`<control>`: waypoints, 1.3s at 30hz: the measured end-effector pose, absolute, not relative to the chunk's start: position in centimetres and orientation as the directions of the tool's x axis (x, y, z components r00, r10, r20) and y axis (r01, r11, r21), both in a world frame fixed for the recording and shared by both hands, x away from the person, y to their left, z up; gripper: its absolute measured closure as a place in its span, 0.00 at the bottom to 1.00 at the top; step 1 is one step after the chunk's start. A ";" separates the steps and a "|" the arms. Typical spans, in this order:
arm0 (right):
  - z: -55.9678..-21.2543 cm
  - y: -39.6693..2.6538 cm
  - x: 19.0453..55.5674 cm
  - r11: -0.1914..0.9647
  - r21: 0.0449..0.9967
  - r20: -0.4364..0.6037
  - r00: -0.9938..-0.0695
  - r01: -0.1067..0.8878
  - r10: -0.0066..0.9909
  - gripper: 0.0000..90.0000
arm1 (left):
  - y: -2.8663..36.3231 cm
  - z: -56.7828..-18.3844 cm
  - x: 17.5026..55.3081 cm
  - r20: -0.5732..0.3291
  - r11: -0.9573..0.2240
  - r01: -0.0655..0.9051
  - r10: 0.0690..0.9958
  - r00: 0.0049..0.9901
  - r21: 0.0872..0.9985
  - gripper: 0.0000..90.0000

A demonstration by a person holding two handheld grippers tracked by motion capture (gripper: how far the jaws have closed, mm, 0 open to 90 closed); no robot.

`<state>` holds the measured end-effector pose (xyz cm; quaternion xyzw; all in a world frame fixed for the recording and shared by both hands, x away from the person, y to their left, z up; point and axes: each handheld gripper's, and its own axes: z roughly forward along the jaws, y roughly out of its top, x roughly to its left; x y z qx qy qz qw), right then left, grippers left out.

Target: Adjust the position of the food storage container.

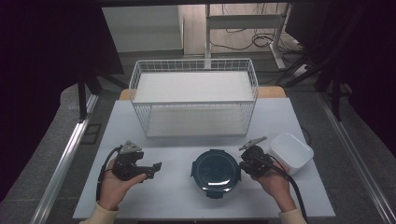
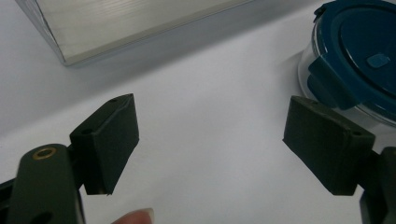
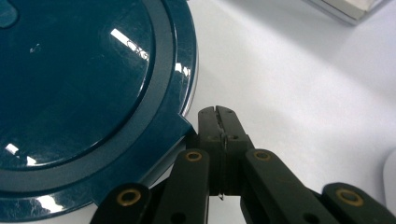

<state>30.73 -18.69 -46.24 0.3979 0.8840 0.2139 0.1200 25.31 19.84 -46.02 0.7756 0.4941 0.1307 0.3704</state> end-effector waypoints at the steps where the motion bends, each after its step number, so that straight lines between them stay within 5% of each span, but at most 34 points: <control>1: -46.3 -18.5 30.9 0.594 0.474 -0.044 -0.657 0.650 0.753 0.99 | 19.9 -46.0 25.3 -0.163 -0.237 0.670 0.863 0.477 0.704 0.20; 21: -46.6 -14.9 30.0 0.652 0.486 -0.039 -0.731 0.581 0.681 0.99 | 19.8 -46.0 25.3 -0.153 -0.245 0.669 0.865 0.478 0.702 0.20; 36: -44.0 -19.9 29.7 0.498 0.647 0.062 -0.691 0.577 0.720 0.98 | 19.8 -45.9 25.3 -0.153 -0.252 0.660 0.858 0.491 0.708 0.20; 37: -43.8 -20.2 29.6 0.487 0.657 0.077 -0.694 0.575 0.716 0.93 | 19.9 -45.9 25.3 -0.157 -0.249 0.660 0.857 0.491 0.709 0.20; 39: -43.6 -20.6 29.7 0.455 0.677 0.113 -0.693 0.578 0.712 0.67 | 20.2 -45.9 25.4 -0.165 -0.241 0.662 0.856 0.489 0.710 0.20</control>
